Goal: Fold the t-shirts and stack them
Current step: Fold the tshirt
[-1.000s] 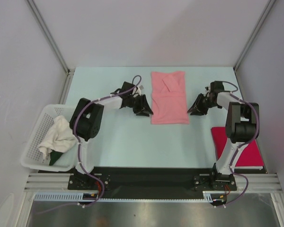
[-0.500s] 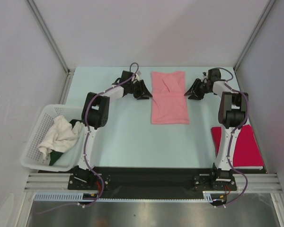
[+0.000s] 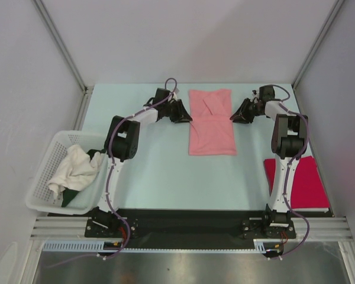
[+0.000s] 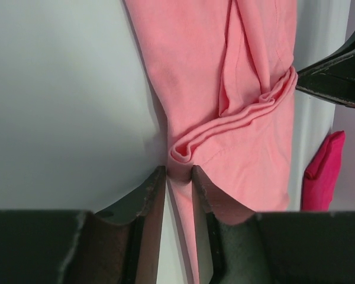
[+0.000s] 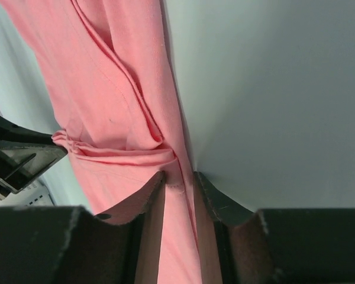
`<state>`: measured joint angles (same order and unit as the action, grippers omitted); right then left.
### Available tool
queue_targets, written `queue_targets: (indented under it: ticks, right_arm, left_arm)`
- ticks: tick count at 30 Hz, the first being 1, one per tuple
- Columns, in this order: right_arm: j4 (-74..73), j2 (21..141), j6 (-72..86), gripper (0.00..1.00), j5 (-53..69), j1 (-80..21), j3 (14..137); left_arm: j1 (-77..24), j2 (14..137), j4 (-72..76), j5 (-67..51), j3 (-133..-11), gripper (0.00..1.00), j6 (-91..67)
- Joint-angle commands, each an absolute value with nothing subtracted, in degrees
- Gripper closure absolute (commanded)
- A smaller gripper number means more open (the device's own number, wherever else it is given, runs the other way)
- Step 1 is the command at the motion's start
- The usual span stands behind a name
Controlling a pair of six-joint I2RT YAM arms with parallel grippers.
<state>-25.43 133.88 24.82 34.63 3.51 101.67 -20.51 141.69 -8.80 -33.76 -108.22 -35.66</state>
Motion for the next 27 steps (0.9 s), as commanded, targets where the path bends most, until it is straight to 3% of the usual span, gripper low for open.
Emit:
queue_targets:
  ticks: [1,5,8,12,17,19,21,22,23,27]
  right_arm:
    - [-25.58,134.39,25.22,0.69,35.77,3.69,103.97]
    - [-24.96,134.65,26.72,0.78,35.60,3.87,104.41]
    - [-24.79,135.09,28.29,1.00,35.33,4.04,105.38]
    - [-25.22,134.91,30.06,1.00,32.09,4.22,105.82]
    - [-25.84,135.00,31.20,1.00,30.58,4.48,106.26]
    - [-26.63,135.53,31.03,1.00,30.59,4.40,106.70]
    - [-28.20,135.79,30.68,1.00,29.97,4.48,107.66]
    - [-29.08,135.97,29.98,1.00,29.71,4.48,108.10]
    - [-31.44,136.05,29.45,0.86,29.10,4.48,109.85]
    - [-41.09,134.74,25.50,0.61,23.66,4.31,115.30]
  left_arm:
    - [-20.83,143.52,-8.35,-31.99,-110.65,0.70,-35.59]
    - [-20.83,144.58,-6.86,-32.87,-111.27,0.81,-37.35]
    - [-20.74,145.37,-5.71,-33.40,-111.71,0.93,-39.02]
    - [-20.92,145.37,-3.96,-33.58,-112.06,1.00,-40.34]
    - [-20.83,144.14,-5.01,-32.00,-112.33,0.99,-38.86]
    - [-20.83,143.01,-7.28,-29.98,-112.15,0.92,-37.36]
    - [-20.83,141.86,-11.14,-26.30,-112.06,0.75,-34.46]
    - [-20.83,141.07,-12.12,-25.15,-111.80,0.74,-33.32]
    - [-20.83,138.98,-13.17,-24.01,-111.36,0.70,-31.22]
    - [-20.92,130.45,-15.38,-17.77,-105.32,0.60,-27.69]
